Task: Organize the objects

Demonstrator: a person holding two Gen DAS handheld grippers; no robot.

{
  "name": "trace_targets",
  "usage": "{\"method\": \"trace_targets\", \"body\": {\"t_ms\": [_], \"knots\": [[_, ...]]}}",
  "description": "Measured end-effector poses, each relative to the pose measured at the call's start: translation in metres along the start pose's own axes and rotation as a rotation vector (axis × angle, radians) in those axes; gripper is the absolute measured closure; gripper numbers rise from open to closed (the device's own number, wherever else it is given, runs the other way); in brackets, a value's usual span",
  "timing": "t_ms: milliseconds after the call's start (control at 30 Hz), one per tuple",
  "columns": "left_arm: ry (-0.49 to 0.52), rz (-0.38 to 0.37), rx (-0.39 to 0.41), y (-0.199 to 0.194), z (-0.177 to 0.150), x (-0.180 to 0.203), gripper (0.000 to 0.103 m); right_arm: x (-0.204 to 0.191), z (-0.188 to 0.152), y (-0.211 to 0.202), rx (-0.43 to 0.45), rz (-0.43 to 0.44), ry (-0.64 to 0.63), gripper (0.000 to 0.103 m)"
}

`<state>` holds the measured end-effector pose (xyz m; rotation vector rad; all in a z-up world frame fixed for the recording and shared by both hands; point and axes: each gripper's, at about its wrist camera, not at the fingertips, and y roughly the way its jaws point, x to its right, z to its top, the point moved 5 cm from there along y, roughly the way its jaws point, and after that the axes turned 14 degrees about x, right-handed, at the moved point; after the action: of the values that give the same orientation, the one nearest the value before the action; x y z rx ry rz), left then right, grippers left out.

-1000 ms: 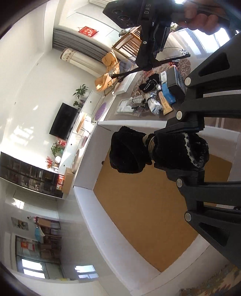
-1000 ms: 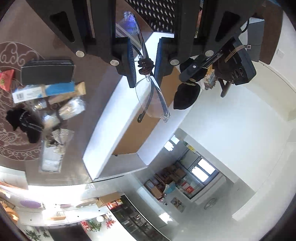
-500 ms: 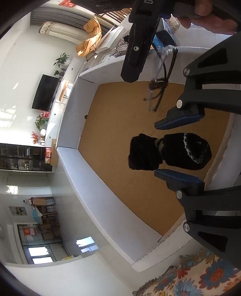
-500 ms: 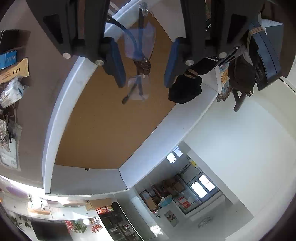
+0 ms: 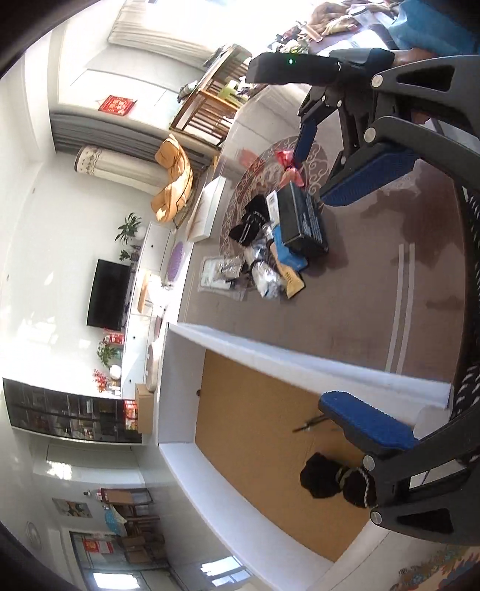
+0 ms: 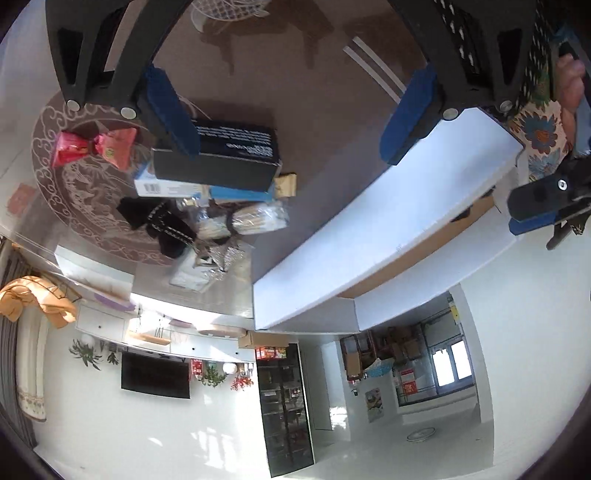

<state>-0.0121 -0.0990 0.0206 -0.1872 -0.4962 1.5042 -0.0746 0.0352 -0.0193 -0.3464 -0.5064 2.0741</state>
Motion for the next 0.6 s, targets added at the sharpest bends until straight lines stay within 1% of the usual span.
{"method": "trace_targets", "body": {"t_ms": [33,67,100,133,200,267,333,433,500,600], "knots": [[0.012,-0.034,-0.039,0.011,-0.011,0.017,0.0,0.022,-0.012,-0.002,-0.035,-0.051,-0.003,0.004],[0.025,-0.052,-0.085,0.024,-0.023,0.029,0.0,0.041,-0.024,-0.004,-0.069,-0.097,0.0,0.004],[0.042,-0.055,-0.132,0.039,-0.038,0.041,0.0,0.058,-0.035,-0.006,-0.101,-0.132,0.006,0.004],[0.061,-0.045,-0.176,0.056,-0.052,0.05,0.0,0.072,-0.045,-0.006,-0.131,-0.158,0.011,0.004],[0.104,-0.006,-0.245,0.089,-0.076,0.055,0.001,0.092,-0.058,-0.006,-0.177,-0.199,0.023,0.004],[0.153,0.039,-0.287,0.112,-0.091,0.054,0.001,0.104,-0.065,-0.003,-0.206,-0.218,0.032,0.004],[0.162,0.063,-0.3,0.128,-0.093,0.05,0.001,0.11,-0.069,-0.005,-0.196,-0.221,0.053,0.003],[0.162,0.089,-0.293,0.144,-0.086,0.046,0.001,0.113,-0.069,0.001,-0.201,-0.225,0.079,0.0],[0.188,0.095,-0.287,0.153,-0.084,0.049,0.0,0.114,-0.067,0.005,-0.202,-0.228,0.086,0.0],[0.2,0.078,-0.277,0.163,-0.079,0.053,0.0,0.111,-0.067,0.003,-0.2,-0.23,0.085,0.0]]}}
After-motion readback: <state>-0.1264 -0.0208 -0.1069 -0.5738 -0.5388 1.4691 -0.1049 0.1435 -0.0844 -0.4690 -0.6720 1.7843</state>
